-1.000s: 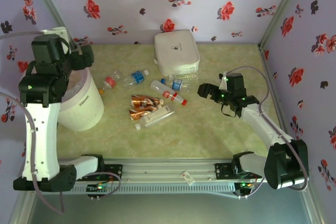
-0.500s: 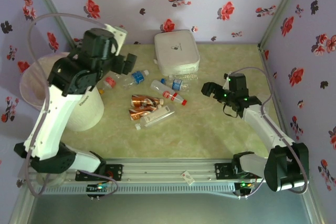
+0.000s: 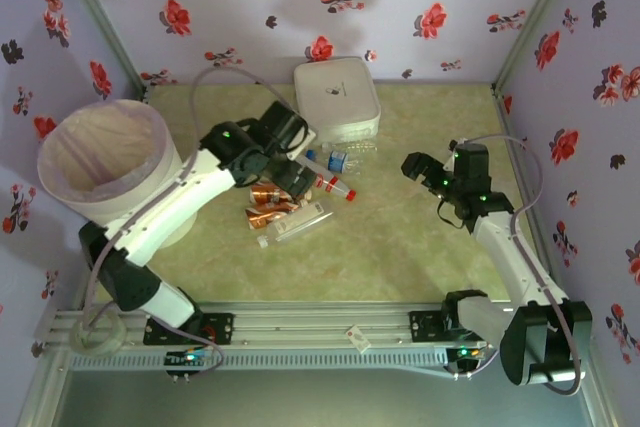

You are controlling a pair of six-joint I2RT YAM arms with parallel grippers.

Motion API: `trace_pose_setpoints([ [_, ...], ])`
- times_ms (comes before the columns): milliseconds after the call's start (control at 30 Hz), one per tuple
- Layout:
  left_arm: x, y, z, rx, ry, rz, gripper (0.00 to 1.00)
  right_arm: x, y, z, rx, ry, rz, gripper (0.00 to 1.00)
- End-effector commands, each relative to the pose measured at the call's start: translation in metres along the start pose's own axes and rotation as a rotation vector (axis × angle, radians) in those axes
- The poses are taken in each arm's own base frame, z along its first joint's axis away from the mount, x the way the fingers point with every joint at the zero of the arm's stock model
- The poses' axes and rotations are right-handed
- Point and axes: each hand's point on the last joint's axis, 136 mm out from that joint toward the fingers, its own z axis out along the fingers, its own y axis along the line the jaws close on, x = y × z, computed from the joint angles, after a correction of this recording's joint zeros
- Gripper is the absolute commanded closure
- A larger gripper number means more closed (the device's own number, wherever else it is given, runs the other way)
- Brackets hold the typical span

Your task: Put the plastic bottles in the bin

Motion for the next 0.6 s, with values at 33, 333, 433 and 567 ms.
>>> trace_pose_setpoints([
  [33,0.005,-0.026,0.047,0.1,0.026,-0.035,0.1,0.003,-0.004,-0.002,0.006,0.0,0.014,0.01],
  [333,0.031,-0.048,0.126,0.152,0.124,-0.01,0.1,0.007,0.001,-0.005,-0.02,0.022,-0.005,0.01],
  [433,0.04,-0.052,0.143,0.158,0.166,-0.002,0.1,0.006,0.009,-0.008,-0.052,0.033,-0.032,0.01],
  [567,0.051,-0.059,0.155,0.184,0.202,-0.013,0.11,0.011,0.019,-0.009,-0.094,0.088,-0.062,0.01],
])
